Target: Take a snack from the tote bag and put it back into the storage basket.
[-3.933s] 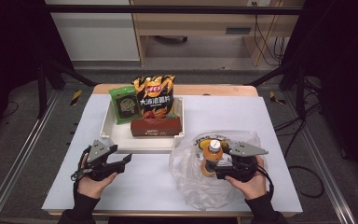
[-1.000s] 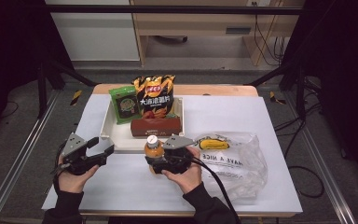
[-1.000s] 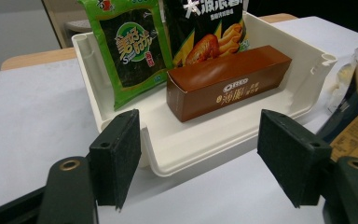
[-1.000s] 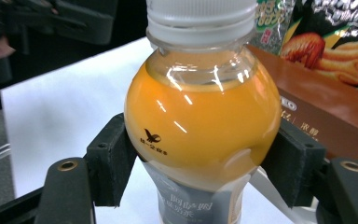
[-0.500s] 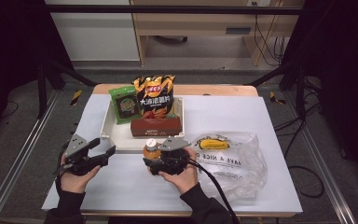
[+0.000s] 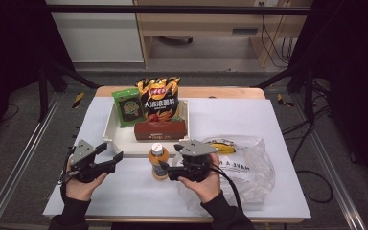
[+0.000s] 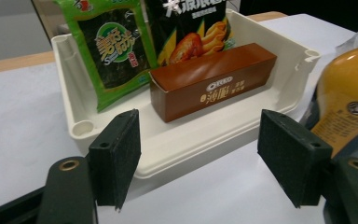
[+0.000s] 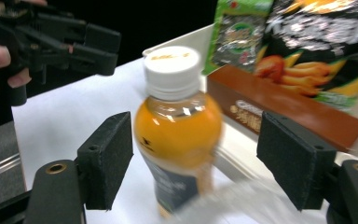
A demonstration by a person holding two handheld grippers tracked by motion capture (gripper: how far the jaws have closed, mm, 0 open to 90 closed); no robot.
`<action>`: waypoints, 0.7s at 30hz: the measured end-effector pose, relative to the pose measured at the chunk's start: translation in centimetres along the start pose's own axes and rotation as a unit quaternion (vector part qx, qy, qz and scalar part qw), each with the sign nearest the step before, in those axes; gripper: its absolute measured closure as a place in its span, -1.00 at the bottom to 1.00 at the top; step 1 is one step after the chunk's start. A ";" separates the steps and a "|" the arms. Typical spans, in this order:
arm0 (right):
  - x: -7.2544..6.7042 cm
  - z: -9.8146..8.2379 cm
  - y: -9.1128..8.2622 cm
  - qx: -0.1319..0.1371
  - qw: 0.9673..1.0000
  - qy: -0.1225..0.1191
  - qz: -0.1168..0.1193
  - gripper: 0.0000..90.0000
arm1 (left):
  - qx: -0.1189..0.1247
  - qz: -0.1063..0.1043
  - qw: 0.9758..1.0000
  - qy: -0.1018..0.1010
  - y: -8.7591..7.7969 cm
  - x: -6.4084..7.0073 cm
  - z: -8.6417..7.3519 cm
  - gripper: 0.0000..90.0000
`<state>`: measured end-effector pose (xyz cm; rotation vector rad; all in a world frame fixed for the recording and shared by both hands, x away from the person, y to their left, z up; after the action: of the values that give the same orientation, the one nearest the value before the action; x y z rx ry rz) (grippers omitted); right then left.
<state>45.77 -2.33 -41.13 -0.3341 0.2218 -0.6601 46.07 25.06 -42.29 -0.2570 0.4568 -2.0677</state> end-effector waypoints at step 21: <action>10.0 -4.4 -11.4 0.015 0.991 0.062 -0.118 -0.30 | -0.003 -0.054 0.998 0.043 0.4 5.8 0.2 -0.46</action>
<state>45.70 -18.09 -41.86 -0.2920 0.2937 -0.9190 43.53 19.88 -42.31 -0.2014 0.5110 -2.1898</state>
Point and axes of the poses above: each handheld gripper's, and its own axes: y roughly forward along the jaws, z roughly out of its top, x roughly to its right, the point moved 4 cm from there along y, roughly forward along the jaws, and after that the axes turned 1 degree about y, right-handed, at the moved point
